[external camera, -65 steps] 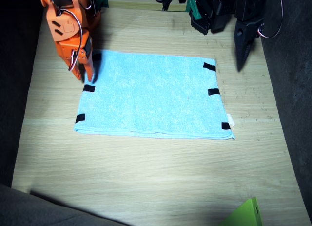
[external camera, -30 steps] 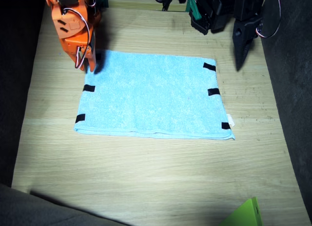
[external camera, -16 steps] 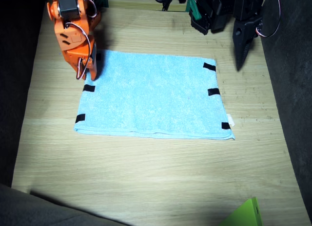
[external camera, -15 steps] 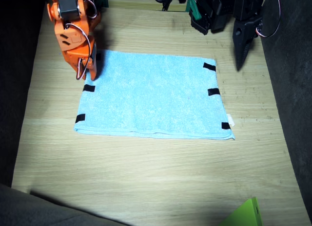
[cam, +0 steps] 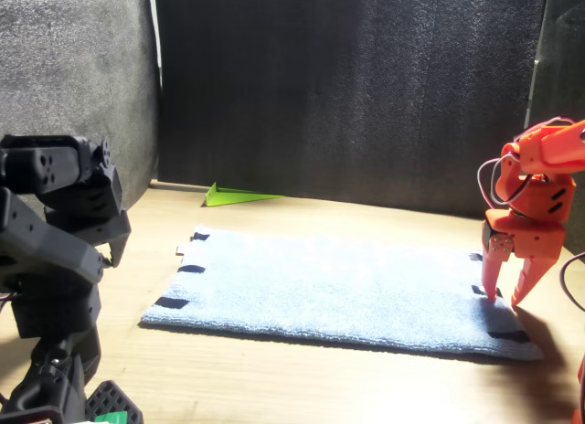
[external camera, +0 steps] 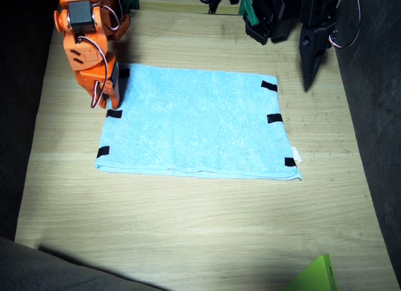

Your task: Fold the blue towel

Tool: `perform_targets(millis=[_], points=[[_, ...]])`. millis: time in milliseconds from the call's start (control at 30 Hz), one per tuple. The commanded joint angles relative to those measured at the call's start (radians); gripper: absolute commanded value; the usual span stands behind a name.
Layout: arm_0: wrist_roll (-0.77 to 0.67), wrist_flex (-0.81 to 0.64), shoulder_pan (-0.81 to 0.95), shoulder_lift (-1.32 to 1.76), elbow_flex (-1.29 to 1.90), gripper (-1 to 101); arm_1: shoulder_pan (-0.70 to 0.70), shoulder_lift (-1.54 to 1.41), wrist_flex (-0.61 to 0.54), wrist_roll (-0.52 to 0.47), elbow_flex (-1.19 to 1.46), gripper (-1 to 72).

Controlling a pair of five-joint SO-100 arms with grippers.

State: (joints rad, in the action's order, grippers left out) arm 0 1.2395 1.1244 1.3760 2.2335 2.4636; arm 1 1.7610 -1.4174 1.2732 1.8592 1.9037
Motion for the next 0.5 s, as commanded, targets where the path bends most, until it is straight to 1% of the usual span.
perform_targets(millis=[0,67,133,300,467], points=[[0.012,-0.005,0.003,0.02,0.003,4,0.057,0.006,-0.006,0.005,0.02,12.6],[0.014,-0.006,0.003,0.02,0.003,4,0.072,0.008,-0.003,-0.003,0.011,8.3],[0.014,-0.006,0.003,0.02,0.003,4,0.084,0.02,0.02,-0.009,-0.012,0.2],[0.015,-0.006,0.003,0.023,0.005,4,0.094,0.075,0.109,0.015,-0.11,0.1],[0.015,-0.006,0.002,0.028,0.006,4,0.117,0.081,0.21,0.015,-0.201,0.0]])
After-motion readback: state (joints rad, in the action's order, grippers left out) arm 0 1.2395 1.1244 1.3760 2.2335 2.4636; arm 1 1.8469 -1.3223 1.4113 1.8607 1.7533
